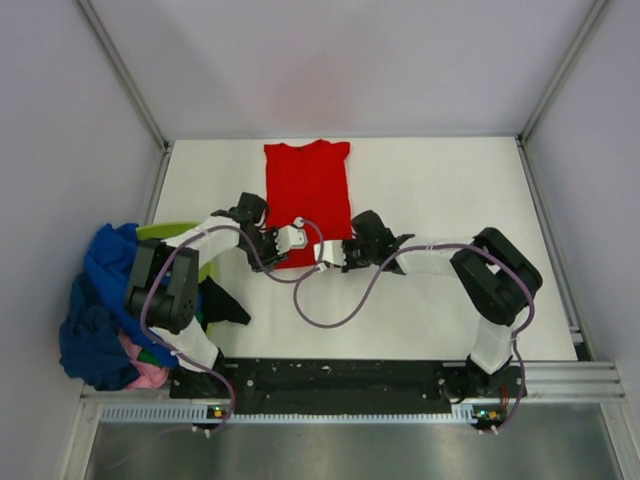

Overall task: Fold and stack the t-shirts
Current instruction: Grab one side of the 2/3 rectangular tshirt with both arms

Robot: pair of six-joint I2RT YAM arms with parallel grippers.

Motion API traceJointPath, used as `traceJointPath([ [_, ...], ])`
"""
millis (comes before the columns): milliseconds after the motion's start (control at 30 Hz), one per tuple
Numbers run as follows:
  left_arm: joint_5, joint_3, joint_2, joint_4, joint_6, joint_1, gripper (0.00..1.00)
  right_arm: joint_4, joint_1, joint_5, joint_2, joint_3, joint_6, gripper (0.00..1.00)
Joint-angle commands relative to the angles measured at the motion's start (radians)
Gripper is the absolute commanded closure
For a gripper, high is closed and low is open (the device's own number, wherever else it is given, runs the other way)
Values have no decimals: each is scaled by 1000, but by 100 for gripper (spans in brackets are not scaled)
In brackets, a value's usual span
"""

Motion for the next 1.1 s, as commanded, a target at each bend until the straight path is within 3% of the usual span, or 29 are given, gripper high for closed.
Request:
traceJointPath([
  [0, -17, -11, 17, 28, -20, -13, 64, -42, 7, 40, 12, 36, 18, 93],
  [67, -30, -22, 17, 34, -22, -16, 76, -51, 7, 41, 4, 40, 25, 99],
  [167, -34, -26, 16, 7, -27, -19, 100, -93, 11, 32, -23, 36, 34, 100],
  [433, 21, -48, -182, -173, -97, -19, 100, -232, 102, 60, -224, -42, 60, 100],
  [733, 222, -121, -624, -660, 39, -46, 100, -643, 352, -32, -581, -101, 132, 100],
  [867, 273, -59, -708, -851, 64, -51, 100, -766, 421, -106, -686, -62, 202, 100],
  [967, 267, 16, -715, -871, 12, -51, 100, -786, 424, -137, -721, -26, 255, 100],
  [1067, 214, 82, -686, -791, -97, -51, 100, -777, 400, -135, -706, 4, 268, 100],
])
